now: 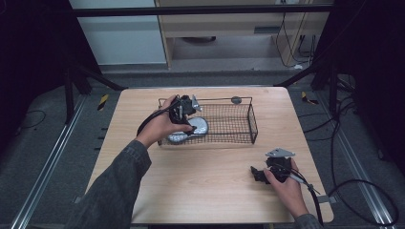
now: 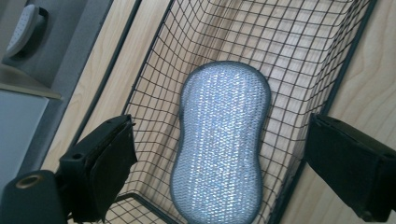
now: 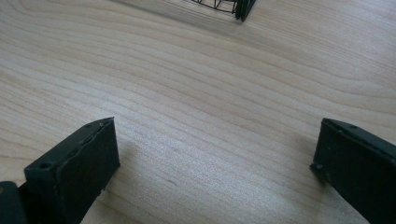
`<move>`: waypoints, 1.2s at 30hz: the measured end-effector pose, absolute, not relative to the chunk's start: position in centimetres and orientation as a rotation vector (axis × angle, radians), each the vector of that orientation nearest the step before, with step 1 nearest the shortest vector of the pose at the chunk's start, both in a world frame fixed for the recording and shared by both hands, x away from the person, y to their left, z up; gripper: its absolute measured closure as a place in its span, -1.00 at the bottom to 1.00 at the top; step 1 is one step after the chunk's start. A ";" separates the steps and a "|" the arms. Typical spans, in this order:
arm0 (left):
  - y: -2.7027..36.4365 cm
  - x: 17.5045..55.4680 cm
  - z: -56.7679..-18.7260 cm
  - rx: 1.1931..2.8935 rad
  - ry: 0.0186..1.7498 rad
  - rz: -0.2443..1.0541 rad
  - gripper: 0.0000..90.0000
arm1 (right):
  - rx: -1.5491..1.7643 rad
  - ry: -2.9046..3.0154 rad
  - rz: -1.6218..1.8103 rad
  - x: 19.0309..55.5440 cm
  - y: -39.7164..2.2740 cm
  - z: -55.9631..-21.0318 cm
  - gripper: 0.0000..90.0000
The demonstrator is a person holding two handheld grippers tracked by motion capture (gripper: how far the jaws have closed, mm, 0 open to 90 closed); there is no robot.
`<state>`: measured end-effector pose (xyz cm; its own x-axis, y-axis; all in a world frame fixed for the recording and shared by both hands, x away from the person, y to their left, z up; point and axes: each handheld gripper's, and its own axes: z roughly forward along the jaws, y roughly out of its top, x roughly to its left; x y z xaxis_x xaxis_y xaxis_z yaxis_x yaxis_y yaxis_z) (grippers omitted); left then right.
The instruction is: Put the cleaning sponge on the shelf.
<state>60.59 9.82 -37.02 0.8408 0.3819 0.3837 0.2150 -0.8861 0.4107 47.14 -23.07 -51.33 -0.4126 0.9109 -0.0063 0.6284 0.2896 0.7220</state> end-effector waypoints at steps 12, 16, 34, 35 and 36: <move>9.2 58.7 -36.5 2.579 0.500 0.642 -0.87 | 1.389 2.145 0.918 47.1 -23.0 -51.3 -0.99; 9.5 57.4 -36.4 2.511 0.553 0.617 -0.89 | 1.393 2.146 0.918 47.1 -23.0 -51.3 -0.99; 13.7 51.7 -36.8 2.341 0.687 0.606 -0.89 | 1.389 2.139 0.910 47.1 -23.0 -51.3 -0.99; 13.9 51.4 -37.0 2.333 0.694 0.611 -0.89 | 1.389 2.139 0.910 47.1 -23.0 -51.3 -0.99; 14.3 50.9 -37.1 2.329 0.706 0.618 -0.89 | 1.389 2.140 0.909 47.1 -23.0 -51.3 -0.99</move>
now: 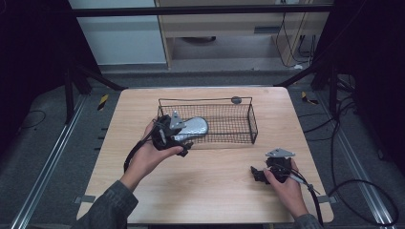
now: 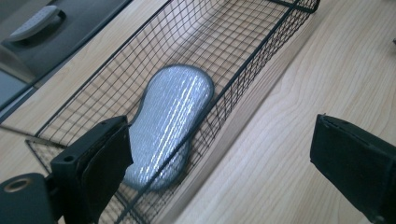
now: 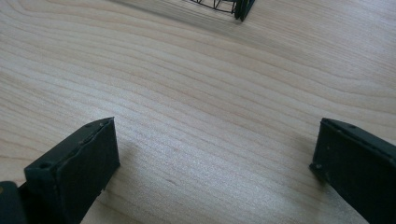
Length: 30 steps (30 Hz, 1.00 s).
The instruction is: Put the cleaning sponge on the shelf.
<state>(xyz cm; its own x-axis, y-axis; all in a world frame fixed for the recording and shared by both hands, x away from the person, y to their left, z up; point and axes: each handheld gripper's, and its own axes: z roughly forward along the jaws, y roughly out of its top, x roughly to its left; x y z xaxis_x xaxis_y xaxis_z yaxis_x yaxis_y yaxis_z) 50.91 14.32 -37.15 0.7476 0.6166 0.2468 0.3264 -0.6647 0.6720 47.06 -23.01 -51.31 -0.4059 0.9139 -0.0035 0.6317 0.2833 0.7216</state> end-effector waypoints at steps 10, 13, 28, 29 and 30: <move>16.8 47.0 -40.6 2.310 0.757 0.599 -0.88 | 1.393 2.137 0.909 47.0 -23.0 -51.3 -0.99; 17.7 46.5 -41.9 2.294 0.790 0.576 -0.87 | 1.397 2.137 0.912 47.0 -23.0 -51.3 -0.99; 25.1 47.6 -46.4 2.205 1.091 0.633 -0.88 | 1.387 2.137 0.906 47.0 -23.0 -51.3 -0.99; 25.8 47.9 -46.7 2.195 1.124 0.630 -0.88 | 1.394 2.137 0.912 47.0 -23.0 -51.3 -0.99; 26.7 48.3 -47.2 2.171 1.160 0.628 -0.88 | 1.388 2.136 0.907 47.0 -23.0 -51.3 -0.99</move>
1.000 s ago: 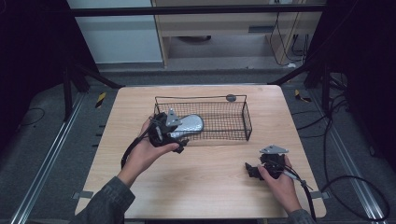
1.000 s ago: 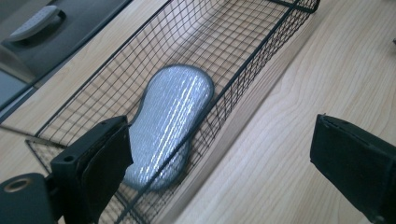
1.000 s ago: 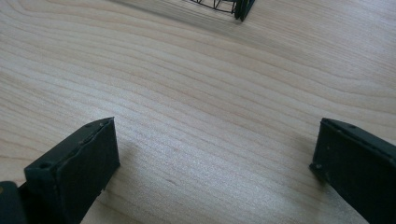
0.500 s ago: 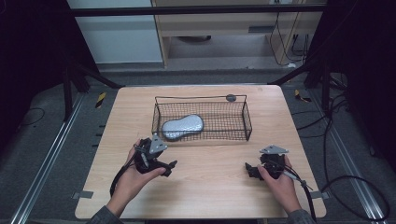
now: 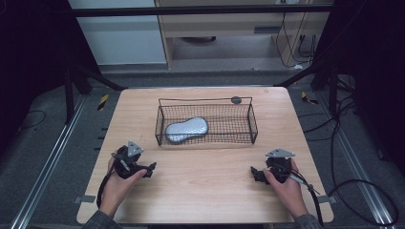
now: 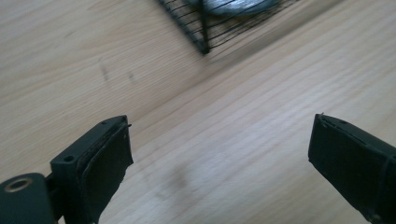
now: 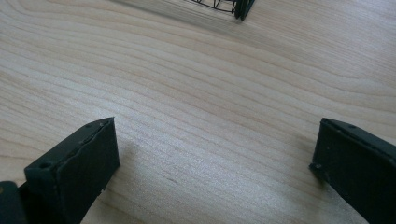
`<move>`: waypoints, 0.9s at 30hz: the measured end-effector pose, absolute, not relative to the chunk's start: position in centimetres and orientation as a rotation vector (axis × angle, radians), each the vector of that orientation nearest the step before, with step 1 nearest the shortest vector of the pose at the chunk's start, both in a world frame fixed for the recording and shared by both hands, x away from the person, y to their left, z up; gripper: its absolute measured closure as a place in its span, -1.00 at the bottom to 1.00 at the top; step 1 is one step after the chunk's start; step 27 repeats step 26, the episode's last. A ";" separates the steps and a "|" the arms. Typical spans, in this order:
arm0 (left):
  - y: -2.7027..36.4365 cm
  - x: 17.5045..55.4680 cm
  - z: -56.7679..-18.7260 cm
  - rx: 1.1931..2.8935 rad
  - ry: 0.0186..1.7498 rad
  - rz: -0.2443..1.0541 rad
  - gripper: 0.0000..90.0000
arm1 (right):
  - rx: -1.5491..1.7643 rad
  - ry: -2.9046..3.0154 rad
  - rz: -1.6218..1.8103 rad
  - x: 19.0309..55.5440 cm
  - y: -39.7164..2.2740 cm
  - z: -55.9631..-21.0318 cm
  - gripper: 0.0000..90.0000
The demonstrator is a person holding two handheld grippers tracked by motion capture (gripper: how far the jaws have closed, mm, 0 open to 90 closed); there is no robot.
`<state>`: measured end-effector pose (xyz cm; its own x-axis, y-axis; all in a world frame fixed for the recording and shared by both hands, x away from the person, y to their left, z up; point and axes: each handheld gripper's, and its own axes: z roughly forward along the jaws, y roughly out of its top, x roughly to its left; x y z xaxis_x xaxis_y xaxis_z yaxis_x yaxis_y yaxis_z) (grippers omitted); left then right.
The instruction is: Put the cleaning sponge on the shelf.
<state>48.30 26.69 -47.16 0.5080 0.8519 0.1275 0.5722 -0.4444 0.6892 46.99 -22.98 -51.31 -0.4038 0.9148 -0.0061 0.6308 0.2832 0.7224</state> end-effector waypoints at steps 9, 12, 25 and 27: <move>29.3 50.1 -49.4 2.114 1.270 0.602 -0.89 | 1.388 2.137 0.907 47.0 -23.0 -51.3 -0.99; 29.7 50.5 -50.1 2.103 1.288 0.588 -0.91 | 1.396 2.137 0.910 47.0 -23.0 -51.3 -0.99; 30.3 50.9 -50.8 2.057 1.283 0.560 -1.00 | 1.400 2.138 0.913 47.0 -23.0 -51.3 -0.99; 30.3 50.9 -50.8 2.057 1.283 0.560 -1.00 | 1.400 2.138 0.913 47.0 -23.0 -51.3 -0.99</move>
